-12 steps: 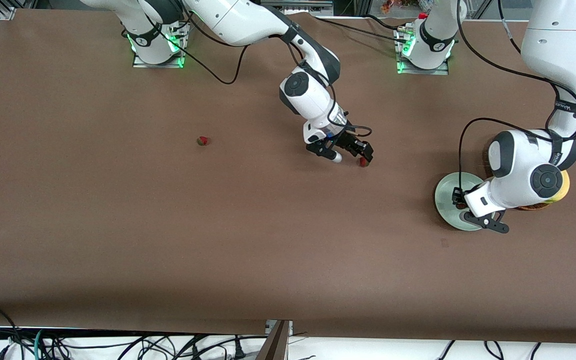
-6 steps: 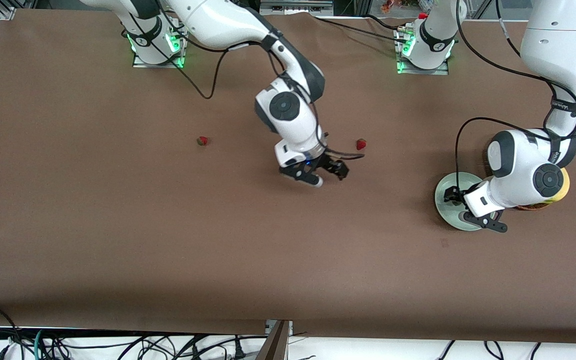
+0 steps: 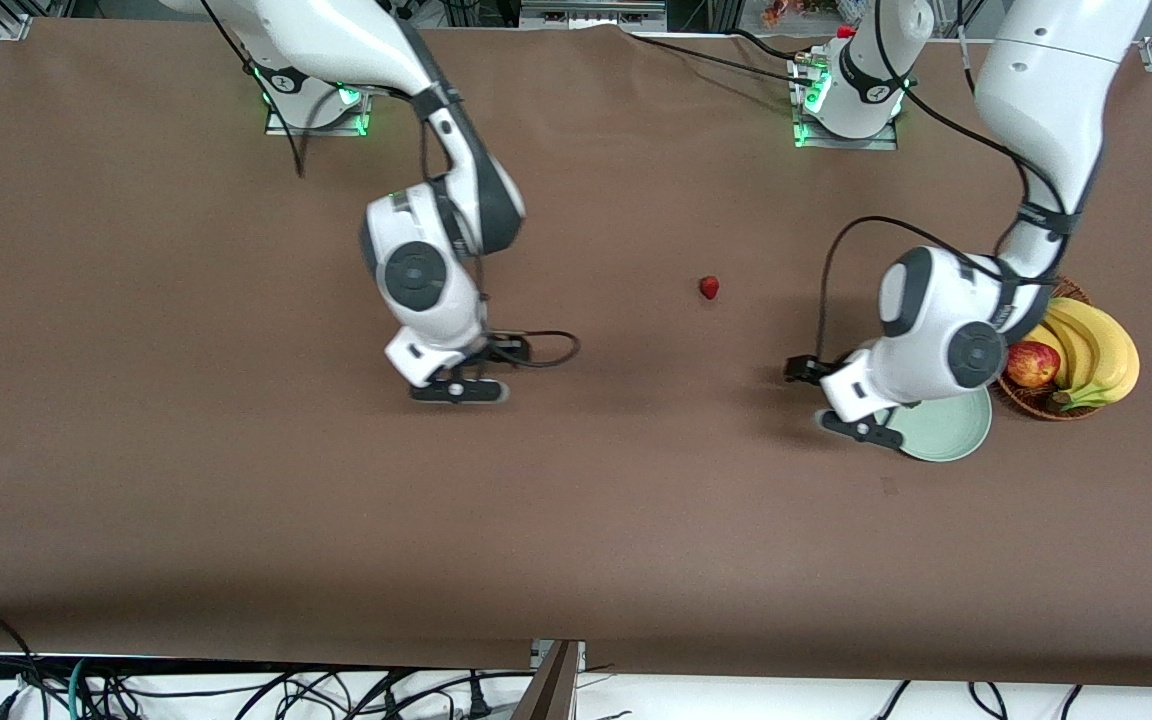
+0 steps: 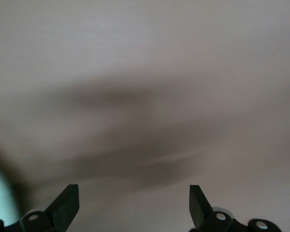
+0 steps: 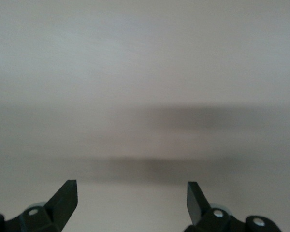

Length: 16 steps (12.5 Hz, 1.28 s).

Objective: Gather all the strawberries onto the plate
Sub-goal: 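Grasp the mid-table strawberry with the left gripper while the right grasps the last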

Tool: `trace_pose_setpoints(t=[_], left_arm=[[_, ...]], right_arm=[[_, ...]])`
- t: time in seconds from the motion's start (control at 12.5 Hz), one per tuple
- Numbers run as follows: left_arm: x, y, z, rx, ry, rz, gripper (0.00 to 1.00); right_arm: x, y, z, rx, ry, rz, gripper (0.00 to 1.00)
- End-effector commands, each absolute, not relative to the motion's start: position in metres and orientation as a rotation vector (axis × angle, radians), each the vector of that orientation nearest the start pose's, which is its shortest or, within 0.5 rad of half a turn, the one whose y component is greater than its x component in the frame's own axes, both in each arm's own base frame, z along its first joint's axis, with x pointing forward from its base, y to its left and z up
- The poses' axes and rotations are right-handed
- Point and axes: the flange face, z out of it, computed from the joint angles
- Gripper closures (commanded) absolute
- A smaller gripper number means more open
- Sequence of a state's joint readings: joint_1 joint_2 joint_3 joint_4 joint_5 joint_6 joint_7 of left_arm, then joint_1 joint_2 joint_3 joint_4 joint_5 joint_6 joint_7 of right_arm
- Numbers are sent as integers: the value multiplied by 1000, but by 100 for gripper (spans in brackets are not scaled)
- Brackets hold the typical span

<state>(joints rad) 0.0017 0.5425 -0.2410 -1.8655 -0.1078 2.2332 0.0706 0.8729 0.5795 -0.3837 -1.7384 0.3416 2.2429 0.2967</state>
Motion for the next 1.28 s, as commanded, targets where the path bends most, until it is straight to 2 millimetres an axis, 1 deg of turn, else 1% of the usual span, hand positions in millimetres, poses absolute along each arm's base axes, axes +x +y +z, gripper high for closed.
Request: trace_pose_setpoints(t=[0.0,0.08,0.16,0.24,0.32,0.4,0.48,0.64,0.72,0.8,0.96,1.04,1.12,1.2], left_arm=[[572,-191,214,-3329,203,316,0],[559,-196,202,-3328,149,308,0],[542,-194,192,-3322,134,295,0],[521,-200,188,-3316,131,289,0],[502,-207,186,-3310,87,286,0],[486,-221,187,-3305,54,303,0],[476,-235,192,-3300,2,314,0],[455,-269,197,-3291,-96,346,0],[445,-281,196,-3281,-124,364,0],[437,-284,196,-3269,-134,374,0],[419,-278,195,-3237,-116,381,0],[413,-279,194,-3219,-115,377,2],[410,-283,193,-3200,-145,366,6],[407,-289,192,-3173,-152,337,8]], right_arm=[[470,261,237,-3064,-133,48,0],[452,248,228,-3067,-129,69,0],[437,237,218,-3076,-118,104,0],[423,226,209,-3084,-107,115,0],[408,214,199,-3093,-93,127,1],[396,205,190,-3105,-82,138,2],[388,199,184,-3113,-80,142,7],[386,198,180,-3118,-76,151,21],[388,199,181,-3118,-67,145,24],[391,199,181,-3116,-54,126,24],[398,201,178,-3121,-40,71,24],[400,203,176,-3124,-39,60,24],[400,202,174,-3128,-36,57,24],[400,203,174,-3128,-36,52,25]])
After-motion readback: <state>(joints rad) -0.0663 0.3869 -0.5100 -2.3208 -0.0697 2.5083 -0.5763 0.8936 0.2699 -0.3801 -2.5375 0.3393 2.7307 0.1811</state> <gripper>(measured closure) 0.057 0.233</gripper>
